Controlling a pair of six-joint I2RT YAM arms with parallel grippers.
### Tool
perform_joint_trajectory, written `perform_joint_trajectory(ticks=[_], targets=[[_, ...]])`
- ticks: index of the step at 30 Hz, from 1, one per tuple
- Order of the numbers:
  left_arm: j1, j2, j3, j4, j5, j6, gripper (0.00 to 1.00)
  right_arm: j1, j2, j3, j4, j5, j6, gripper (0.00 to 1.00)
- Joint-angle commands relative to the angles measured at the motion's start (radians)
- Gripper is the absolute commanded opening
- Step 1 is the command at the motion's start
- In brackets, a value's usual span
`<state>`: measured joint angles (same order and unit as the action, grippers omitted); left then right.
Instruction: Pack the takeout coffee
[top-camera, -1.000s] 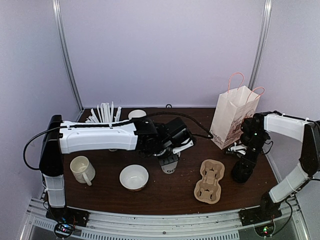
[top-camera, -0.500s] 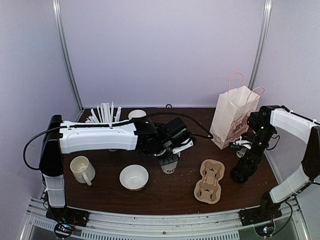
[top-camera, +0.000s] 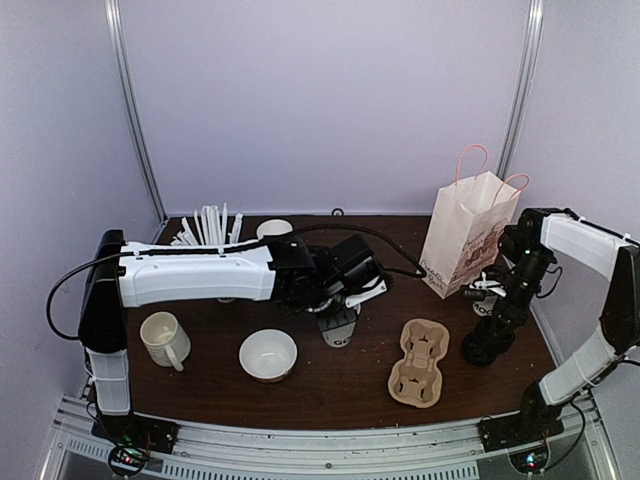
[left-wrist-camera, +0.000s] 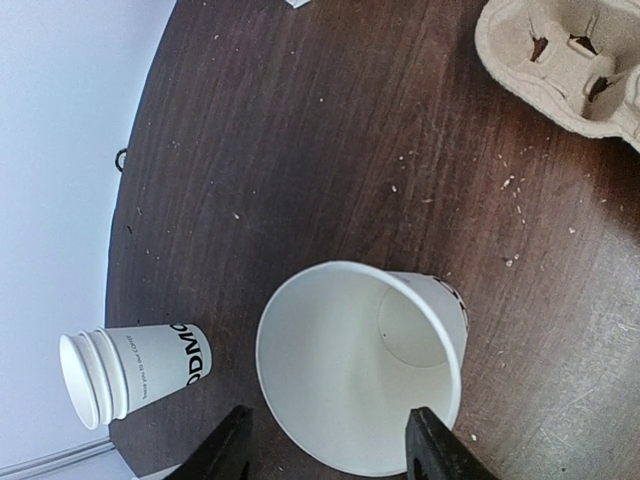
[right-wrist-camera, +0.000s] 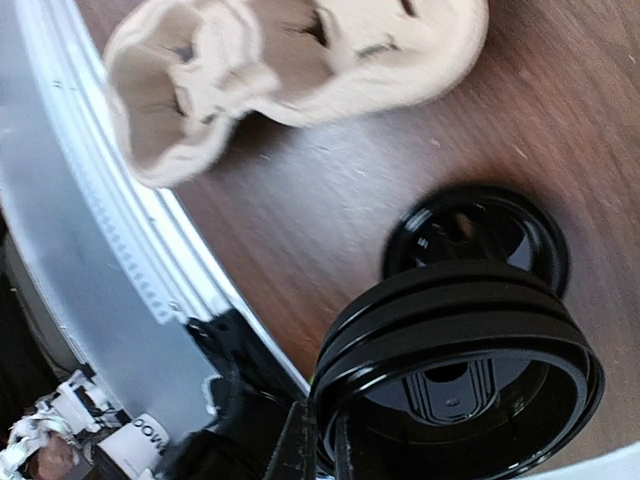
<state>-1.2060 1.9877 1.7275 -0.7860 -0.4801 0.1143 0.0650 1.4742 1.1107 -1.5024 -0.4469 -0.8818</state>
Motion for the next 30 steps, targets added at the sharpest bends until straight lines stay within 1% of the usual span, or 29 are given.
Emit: perform_joint_trajectory(ticks=[1, 2, 3, 4, 5, 6, 7, 8, 9, 10, 11, 12, 13, 14, 15, 17, 19, 20, 22, 25, 27, 30], targets=[[-0.003, 0.002, 0.015, 0.01, -0.014, 0.004, 0.52, 0.026, 0.003, 0.002, -0.072, -0.01, -0.052, 0.0], [-0.003, 0.003, 0.02, 0.01, -0.013, 0.005, 0.52, -0.022, 0.022, 0.056, -0.187, -0.204, -0.18, 0.01], [-0.002, 0.003, 0.023, 0.01, -0.014, 0.006, 0.52, -0.048, 0.036, 0.083, -0.141, -0.215, -0.143, 0.0], [-0.002, 0.005, 0.024, 0.009, -0.012, 0.007, 0.52, -0.019, 0.033, 0.061, 0.006, -0.013, 0.03, 0.0], [-0.003, 0.006, 0.029, 0.01, -0.007, 0.006, 0.52, 0.033, 0.026, 0.016, 0.042, 0.148, 0.037, 0.0], [-0.002, 0.006, 0.036, 0.009, -0.006, 0.005, 0.52, 0.041, 0.02, -0.001, -0.003, 0.092, -0.016, 0.0], [-0.002, 0.007, 0.041, 0.01, -0.006, 0.004, 0.52, -0.015, 0.022, 0.033, -0.068, -0.063, -0.111, 0.0], [-0.002, 0.007, 0.049, 0.01, -0.003, 0.002, 0.52, -0.045, 0.028, 0.045, -0.068, -0.142, -0.086, 0.0], [-0.002, 0.004, 0.056, 0.01, 0.002, 0.001, 0.52, -0.025, 0.032, 0.033, -0.003, -0.064, -0.014, 0.0], [-0.003, -0.001, 0.069, 0.009, 0.011, -0.002, 0.52, 0.006, 0.039, 0.02, 0.014, 0.042, -0.023, 0.0], [-0.004, -0.006, 0.084, 0.012, 0.021, -0.01, 0.52, 0.005, 0.041, 0.019, -0.004, 0.044, -0.053, 0.0], [-0.004, -0.015, 0.096, 0.028, 0.041, -0.013, 0.52, -0.021, 0.038, 0.03, -0.035, -0.033, -0.086, 0.0], [-0.004, -0.028, 0.105, 0.055, 0.062, -0.016, 0.52, -0.042, 0.037, 0.05, -0.074, -0.133, -0.12, 0.0], [-0.004, -0.04, 0.11, 0.087, 0.096, -0.027, 0.53, -0.047, 0.039, 0.066, -0.109, -0.181, -0.136, 0.0], [-0.003, -0.051, 0.111, 0.13, 0.139, -0.041, 0.55, -0.047, 0.043, 0.079, -0.121, -0.191, -0.133, 0.0], [-0.003, -0.076, 0.086, 0.248, 0.24, -0.091, 0.64, -0.048, 0.034, 0.088, -0.11, -0.179, -0.119, 0.0], [-0.004, -0.087, 0.054, 0.384, 0.344, -0.176, 0.75, -0.047, 0.018, 0.072, -0.089, -0.185, -0.112, 0.0], [-0.004, -0.081, 0.053, 0.438, 0.381, -0.221, 0.77, -0.048, 0.014, 0.066, -0.085, -0.19, -0.109, 0.0], [-0.004, -0.043, 0.089, 0.496, 0.447, -0.289, 0.78, -0.048, 0.014, 0.058, -0.077, -0.189, -0.087, 0.0], [-0.004, 0.055, 0.175, 0.516, 0.54, -0.364, 0.76, -0.049, 0.002, 0.046, -0.076, -0.207, -0.082, 0.0], [-0.004, 0.113, 0.185, 0.579, 0.592, -0.42, 0.75, -0.05, -0.005, 0.047, -0.072, -0.206, -0.076, 0.0], [-0.004, 0.172, 0.175, 0.686, 0.608, -0.498, 0.75, -0.051, -0.012, 0.057, -0.08, -0.206, -0.072, 0.0]])
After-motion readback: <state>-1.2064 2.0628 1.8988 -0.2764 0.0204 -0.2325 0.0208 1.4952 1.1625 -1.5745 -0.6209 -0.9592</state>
